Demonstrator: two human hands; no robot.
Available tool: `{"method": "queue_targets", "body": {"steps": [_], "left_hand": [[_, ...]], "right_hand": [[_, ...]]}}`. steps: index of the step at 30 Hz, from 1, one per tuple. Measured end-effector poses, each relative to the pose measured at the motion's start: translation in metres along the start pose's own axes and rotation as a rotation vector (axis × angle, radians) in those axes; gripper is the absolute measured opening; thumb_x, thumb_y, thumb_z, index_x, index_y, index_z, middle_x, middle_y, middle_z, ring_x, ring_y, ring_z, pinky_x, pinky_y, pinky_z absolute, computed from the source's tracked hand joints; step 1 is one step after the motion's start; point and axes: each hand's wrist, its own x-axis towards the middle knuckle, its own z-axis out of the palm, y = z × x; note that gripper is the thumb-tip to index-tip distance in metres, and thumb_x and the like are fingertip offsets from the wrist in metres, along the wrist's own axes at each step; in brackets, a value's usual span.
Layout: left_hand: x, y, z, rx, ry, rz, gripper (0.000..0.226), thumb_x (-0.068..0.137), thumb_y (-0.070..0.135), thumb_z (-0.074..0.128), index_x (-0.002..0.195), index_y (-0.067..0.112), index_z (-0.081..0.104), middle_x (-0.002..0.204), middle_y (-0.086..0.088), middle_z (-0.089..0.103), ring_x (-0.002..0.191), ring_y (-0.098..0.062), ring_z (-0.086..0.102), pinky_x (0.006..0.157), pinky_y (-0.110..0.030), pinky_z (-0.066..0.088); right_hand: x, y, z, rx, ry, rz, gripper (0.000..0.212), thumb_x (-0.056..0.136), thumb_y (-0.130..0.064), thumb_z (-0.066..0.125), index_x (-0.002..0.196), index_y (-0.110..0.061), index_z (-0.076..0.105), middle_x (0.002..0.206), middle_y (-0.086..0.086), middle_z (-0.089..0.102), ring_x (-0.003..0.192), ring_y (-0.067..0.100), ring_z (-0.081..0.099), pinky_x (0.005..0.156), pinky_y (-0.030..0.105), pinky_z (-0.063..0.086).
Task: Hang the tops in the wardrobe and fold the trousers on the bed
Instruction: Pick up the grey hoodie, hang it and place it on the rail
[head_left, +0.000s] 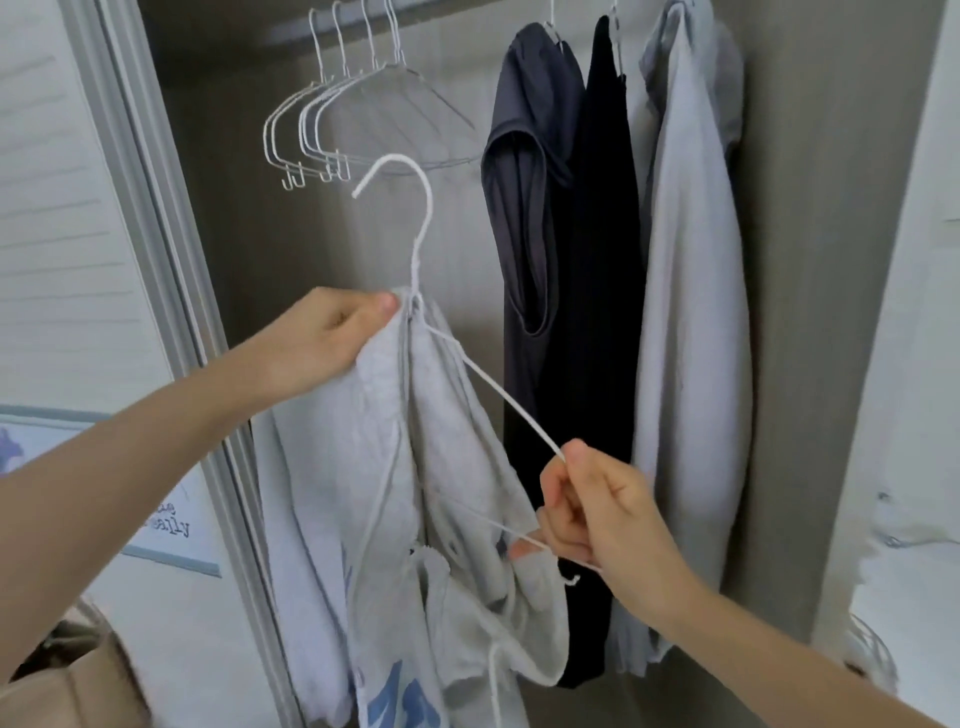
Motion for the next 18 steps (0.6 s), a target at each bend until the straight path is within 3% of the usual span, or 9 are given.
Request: {"method": "queue_targets", "body": {"steps": [3,5,8,9,11,13,14,16,18], "left_hand": [[0.011,0.011,-0.002,-0.025,0.037,-0.023,0.068,0.069,0.079,0.049,0.065,0.012,0.055,0.058,0.01,0.046,0.054,-0.003,0.041,0.056,-0.023,0.033],[0.016,0.015,0.001,0.025,0.16,-0.047,0.076,0.066,0.082,0.053,0.064,0.007,0.056,0.053,0.01,0.046,0.051,-0.006,0.042,0.056,-0.026,0.034],[0.013,0.011,0.009,0.198,0.277,-0.1,0.073,0.074,0.077,0.054,0.056,0.008,0.044,0.05,0.002,0.044,0.052,-0.017,0.044,0.061,-0.034,0.031],[0.011,0.007,0.011,0.204,0.283,-0.139,0.069,0.077,0.074,0.055,0.054,0.011,0.041,0.05,0.0,0.044,0.053,-0.02,0.045,0.06,-0.034,0.03],[0.007,-0.001,0.013,0.177,0.284,-0.232,0.066,0.079,0.071,0.058,0.052,0.012,0.044,0.05,-0.001,0.047,0.052,-0.022,0.048,0.056,-0.032,0.031],[0.004,-0.008,0.012,0.188,0.324,-0.275,0.064,0.082,0.067,0.059,0.051,0.013,0.044,0.049,-0.002,0.047,0.051,-0.022,0.049,0.052,-0.03,0.031],[0.003,-0.01,0.011,0.196,0.351,-0.275,0.063,0.083,0.065,0.059,0.049,0.015,0.042,0.048,-0.001,0.046,0.05,-0.021,0.048,0.052,-0.03,0.03],[0.004,-0.009,0.008,0.185,0.387,-0.259,0.062,0.083,0.064,0.06,0.047,0.019,0.038,0.045,0.002,0.043,0.048,-0.019,0.046,0.051,-0.03,0.029],[0.005,-0.006,0.005,0.169,0.411,-0.234,0.062,0.082,0.065,0.061,0.045,0.021,0.035,0.042,0.007,0.037,0.045,-0.017,0.042,0.05,-0.029,0.027]], "right_hand": [[0.006,0.001,0.001,-0.074,0.022,0.014,0.048,0.102,-0.034,0.034,0.075,0.001,0.051,0.048,0.003,0.029,0.042,0.018,0.022,0.051,0.067,0.038],[0.017,-0.002,-0.001,-0.299,0.122,-0.026,0.042,0.103,-0.032,0.033,0.08,-0.006,0.057,0.052,0.001,0.039,0.045,0.016,0.035,0.055,0.054,0.045],[0.036,-0.004,-0.006,-0.793,0.382,-0.105,0.019,0.099,-0.022,0.046,0.116,-0.018,0.053,0.086,-0.006,0.052,0.08,0.012,0.051,0.08,0.035,0.051],[0.037,-0.003,-0.006,-0.887,0.479,-0.145,0.031,0.096,-0.016,0.051,0.127,-0.018,0.046,0.098,-0.006,0.047,0.091,0.012,0.047,0.084,0.023,0.046],[0.029,0.0,-0.003,-0.961,0.579,-0.301,0.046,0.088,-0.003,0.055,0.129,-0.019,0.041,0.105,-0.008,0.038,0.098,0.009,0.039,0.084,0.013,0.037],[0.014,0.013,0.006,-0.978,0.468,-0.397,0.043,0.084,0.002,0.055,0.117,-0.023,0.045,0.104,-0.01,0.04,0.096,0.006,0.041,0.083,0.013,0.035],[0.009,0.02,0.012,-0.914,0.33,-0.339,0.041,0.085,-0.001,0.056,0.113,-0.029,0.045,0.104,-0.011,0.044,0.097,0.004,0.045,0.083,0.012,0.036],[0.007,0.029,0.029,-0.749,0.041,-0.04,0.039,0.091,-0.018,0.058,0.114,-0.042,0.038,0.113,-0.013,0.048,0.106,-0.005,0.045,0.084,0.005,0.036],[0.017,0.04,0.045,-0.6,-0.147,0.211,0.051,0.089,-0.031,0.064,0.13,-0.035,0.034,0.126,-0.013,0.046,0.115,-0.007,0.043,0.09,0.006,0.038]]}}
